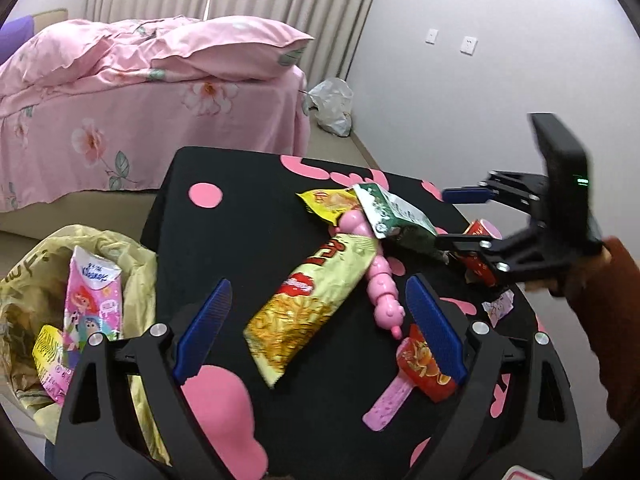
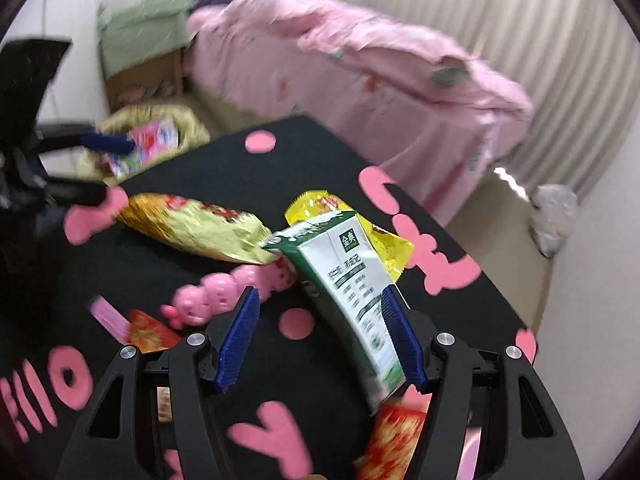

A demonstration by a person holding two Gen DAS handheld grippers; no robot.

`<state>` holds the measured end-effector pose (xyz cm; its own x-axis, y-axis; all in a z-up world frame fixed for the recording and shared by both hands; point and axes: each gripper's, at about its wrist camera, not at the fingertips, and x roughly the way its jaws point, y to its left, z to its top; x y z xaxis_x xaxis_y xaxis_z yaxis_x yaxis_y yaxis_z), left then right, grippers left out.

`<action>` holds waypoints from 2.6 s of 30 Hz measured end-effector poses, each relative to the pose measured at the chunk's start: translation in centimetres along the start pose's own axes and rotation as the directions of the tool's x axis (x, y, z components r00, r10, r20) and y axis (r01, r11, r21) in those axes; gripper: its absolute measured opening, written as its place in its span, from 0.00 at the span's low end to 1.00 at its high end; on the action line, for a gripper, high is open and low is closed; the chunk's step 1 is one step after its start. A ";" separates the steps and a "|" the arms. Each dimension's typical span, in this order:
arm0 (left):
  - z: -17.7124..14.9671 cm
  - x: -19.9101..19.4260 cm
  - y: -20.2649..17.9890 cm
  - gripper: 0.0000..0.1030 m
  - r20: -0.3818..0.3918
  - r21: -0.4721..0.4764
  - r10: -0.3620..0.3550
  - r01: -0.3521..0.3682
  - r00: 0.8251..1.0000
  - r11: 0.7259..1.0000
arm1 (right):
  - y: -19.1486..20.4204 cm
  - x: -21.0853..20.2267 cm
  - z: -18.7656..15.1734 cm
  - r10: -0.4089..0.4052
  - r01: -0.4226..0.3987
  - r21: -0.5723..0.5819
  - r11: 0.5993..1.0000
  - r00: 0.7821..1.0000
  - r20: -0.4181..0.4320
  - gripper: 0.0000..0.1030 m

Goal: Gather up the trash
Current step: 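Grasp the green-white milk carton with the right tool, then grasp the gold chip bag with the left tool while the right tool holds the milk carton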

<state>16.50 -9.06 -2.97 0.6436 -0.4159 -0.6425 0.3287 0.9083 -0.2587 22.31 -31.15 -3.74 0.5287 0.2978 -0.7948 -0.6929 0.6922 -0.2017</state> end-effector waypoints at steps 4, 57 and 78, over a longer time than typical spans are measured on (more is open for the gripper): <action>-0.3 0.2 1.1 0.82 -0.010 -0.026 -0.008 0.008 1.000 1.000 | -1.4 2.8 0.9 0.033 -0.037 -0.047 0.998 0.997 -0.066 0.58; -4.2 -2.3 0.0 0.82 -0.044 -0.043 -0.048 0.046 0.998 0.998 | 5.9 -3.8 -6.6 0.149 -0.149 0.359 0.921 0.988 0.027 0.59; -3.7 -0.4 -1.1 0.82 -0.071 0.014 -0.079 0.080 0.994 0.997 | 4.2 -7.9 -7.0 0.021 -0.084 0.436 0.896 0.989 0.147 0.49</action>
<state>13.34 -9.69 -5.07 0.5647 -0.4823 -0.6697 0.3892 0.8712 -0.2992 11.76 -35.22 -2.31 0.5801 0.4059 -0.7062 -0.4516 0.8818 0.1359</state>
